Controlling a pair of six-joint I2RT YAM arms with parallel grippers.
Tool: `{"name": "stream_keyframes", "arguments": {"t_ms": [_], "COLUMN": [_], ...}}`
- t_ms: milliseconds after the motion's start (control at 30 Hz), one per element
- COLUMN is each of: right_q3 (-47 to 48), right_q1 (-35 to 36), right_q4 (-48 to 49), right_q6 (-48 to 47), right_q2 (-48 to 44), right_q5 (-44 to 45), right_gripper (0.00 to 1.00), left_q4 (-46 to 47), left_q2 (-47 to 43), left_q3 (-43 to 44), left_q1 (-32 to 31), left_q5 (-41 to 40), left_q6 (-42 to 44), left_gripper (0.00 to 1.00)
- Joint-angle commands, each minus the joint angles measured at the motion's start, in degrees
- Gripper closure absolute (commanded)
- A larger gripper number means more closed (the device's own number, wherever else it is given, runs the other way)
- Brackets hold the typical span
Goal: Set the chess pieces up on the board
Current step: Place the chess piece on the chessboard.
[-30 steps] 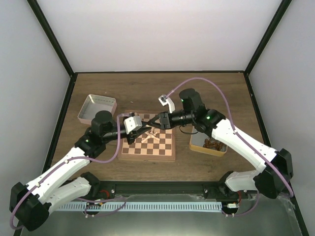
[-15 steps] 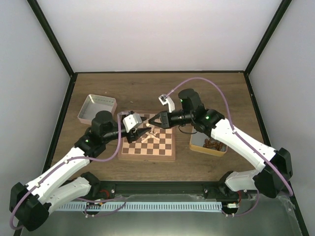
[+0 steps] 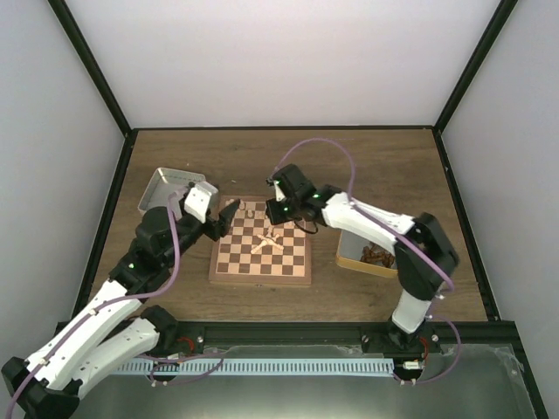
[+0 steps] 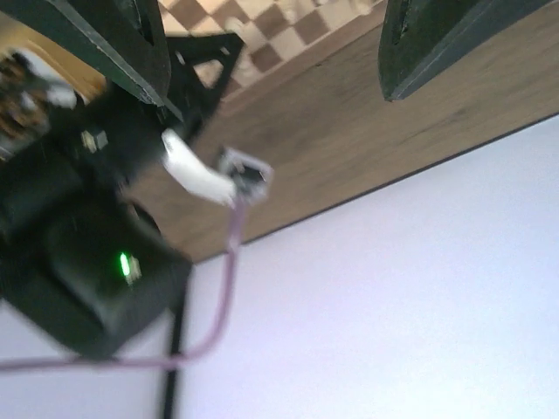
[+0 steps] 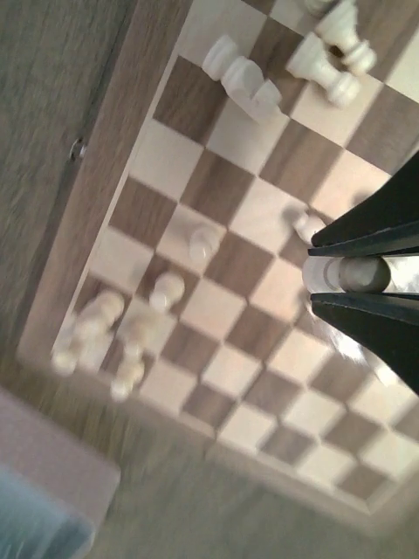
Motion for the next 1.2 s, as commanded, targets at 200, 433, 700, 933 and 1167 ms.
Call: {"name": "stream_keyframes", "arguments": {"t_ms": [200, 433, 700, 933, 1167], "right_q3": [12.9, 15.4, 17.7, 18.2, 19.2], "right_q1": [3.8, 3.8, 3.9, 3.8, 3.9], "right_q4": [-5.9, -5.9, -7.0, -7.4, -8.6], "right_q6": [-4.0, -3.4, -3.7, -3.7, -3.1], "right_q2": [15.3, 18.8, 22.0, 23.1, 22.9], "right_q5": [22.9, 23.2, 22.6, 22.6, 22.4], "right_gripper": [0.94, 0.94, 0.93, 0.91, 0.78], "left_q4": [-3.8, -3.6, -4.0, -4.1, -4.2], "left_q2": [-2.5, -3.7, -3.8, -3.9, -3.6], "left_q3": [2.7, 2.0, 2.0, 1.8, 1.9], "left_q1": [0.0, 0.0, 0.0, 0.0, 0.0], "left_q5": [-24.0, -24.5, -23.3, -23.0, -22.1], "left_q6": [-10.3, -9.6, -8.8, -8.6, -8.8], "left_gripper": [0.32, 0.31, 0.31, 0.32, 0.31]}}
